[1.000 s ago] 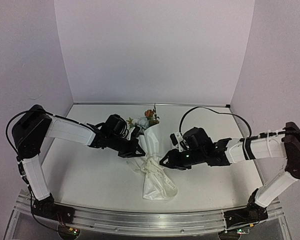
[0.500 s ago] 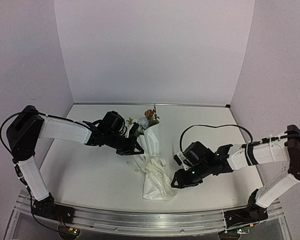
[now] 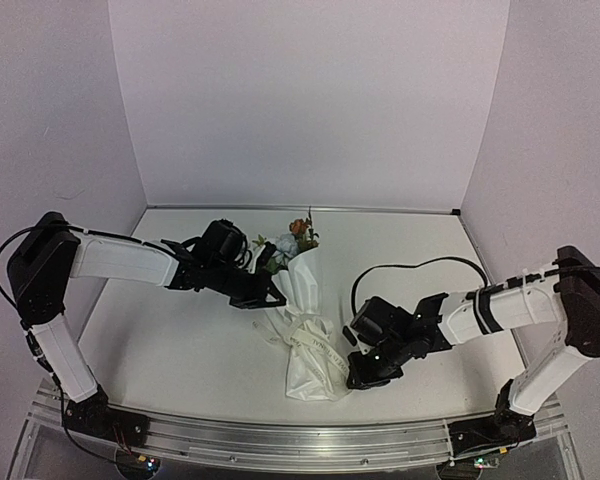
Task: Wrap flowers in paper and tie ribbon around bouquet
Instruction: Cross the half-tied ribbon at the center of the board, then tie the half-tied ribbon at the center of the board.
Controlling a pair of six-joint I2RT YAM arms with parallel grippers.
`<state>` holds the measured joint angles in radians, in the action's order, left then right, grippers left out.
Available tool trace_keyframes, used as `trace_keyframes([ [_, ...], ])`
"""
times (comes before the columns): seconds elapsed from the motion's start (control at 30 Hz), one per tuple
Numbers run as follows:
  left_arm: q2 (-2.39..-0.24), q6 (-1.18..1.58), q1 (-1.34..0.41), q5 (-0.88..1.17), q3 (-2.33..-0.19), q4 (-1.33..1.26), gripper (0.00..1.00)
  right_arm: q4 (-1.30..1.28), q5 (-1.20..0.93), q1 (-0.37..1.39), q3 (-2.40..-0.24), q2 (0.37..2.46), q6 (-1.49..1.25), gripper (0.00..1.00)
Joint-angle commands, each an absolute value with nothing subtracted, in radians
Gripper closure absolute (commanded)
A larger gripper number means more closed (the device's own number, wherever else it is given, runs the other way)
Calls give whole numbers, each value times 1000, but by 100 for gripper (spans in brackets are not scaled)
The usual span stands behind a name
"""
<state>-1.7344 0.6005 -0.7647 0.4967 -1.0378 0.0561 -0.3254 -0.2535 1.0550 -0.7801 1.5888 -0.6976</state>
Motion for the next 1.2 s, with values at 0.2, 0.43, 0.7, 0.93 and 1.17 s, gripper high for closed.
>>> trace_keyframes([
  [0.2,-1683,540,-760,509,-1031,90,100,-650,-139,1047,-1033,1531,-674,100],
  [0.43,-1669,535,-760,505,-998,92,100,-701,-152,931,-1115,1550,-682,100],
  [0.7,-1648,536,-760,498,-953,74,100,-707,-245,852,-1273,1645,-749,100],
  [0.93,-1627,541,-761,493,-915,54,100,-751,-102,811,-1310,1690,-703,100],
  [1.17,-1615,553,-761,489,-873,39,100,-656,7,750,-1262,1722,-756,100],
])
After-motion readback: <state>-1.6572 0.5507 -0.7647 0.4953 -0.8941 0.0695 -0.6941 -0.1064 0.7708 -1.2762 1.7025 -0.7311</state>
